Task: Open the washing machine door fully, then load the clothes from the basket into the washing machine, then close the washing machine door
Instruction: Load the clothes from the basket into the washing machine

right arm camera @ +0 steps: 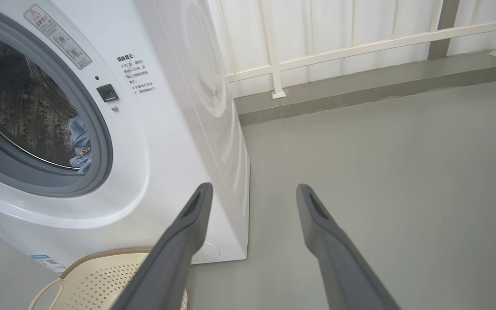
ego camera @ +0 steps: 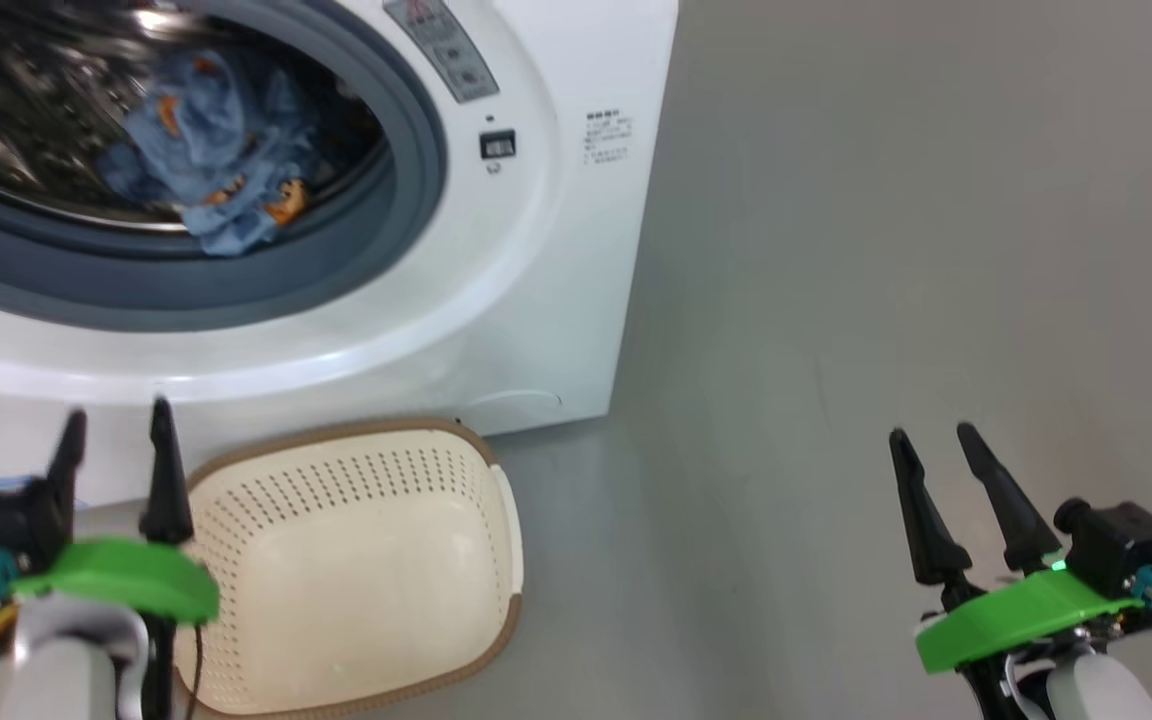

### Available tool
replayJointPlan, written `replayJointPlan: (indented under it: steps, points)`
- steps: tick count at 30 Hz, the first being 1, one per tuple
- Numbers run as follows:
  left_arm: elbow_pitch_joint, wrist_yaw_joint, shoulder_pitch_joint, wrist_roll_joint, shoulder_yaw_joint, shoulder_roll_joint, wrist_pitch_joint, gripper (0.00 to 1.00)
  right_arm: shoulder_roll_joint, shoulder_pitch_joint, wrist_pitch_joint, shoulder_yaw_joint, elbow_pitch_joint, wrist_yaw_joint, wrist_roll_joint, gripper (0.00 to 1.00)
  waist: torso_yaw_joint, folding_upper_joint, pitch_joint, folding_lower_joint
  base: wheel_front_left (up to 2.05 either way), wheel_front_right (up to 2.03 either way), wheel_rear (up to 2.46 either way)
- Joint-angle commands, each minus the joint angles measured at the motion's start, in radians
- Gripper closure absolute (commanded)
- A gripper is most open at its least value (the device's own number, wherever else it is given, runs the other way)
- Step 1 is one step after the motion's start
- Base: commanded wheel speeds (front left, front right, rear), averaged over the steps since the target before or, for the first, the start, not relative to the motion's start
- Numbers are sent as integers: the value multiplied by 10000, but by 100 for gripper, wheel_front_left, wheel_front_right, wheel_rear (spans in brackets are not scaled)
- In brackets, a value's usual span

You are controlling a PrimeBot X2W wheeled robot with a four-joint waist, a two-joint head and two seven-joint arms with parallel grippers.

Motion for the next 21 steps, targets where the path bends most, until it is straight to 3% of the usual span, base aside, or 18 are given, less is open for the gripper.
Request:
replayJointPlan:
  steps: [1,21]
  points:
    - [-304,-15,98,100,240,258,-55,0,-137,129,-48,153,-190,14,98,0,199,0,-345,0,0,0,0]
    - [-1804,-15,2995,-81,261,-38,-55,0,-292,1143,-48,-131,-242,14,210,0,359,0,-1287,0,0,0,0]
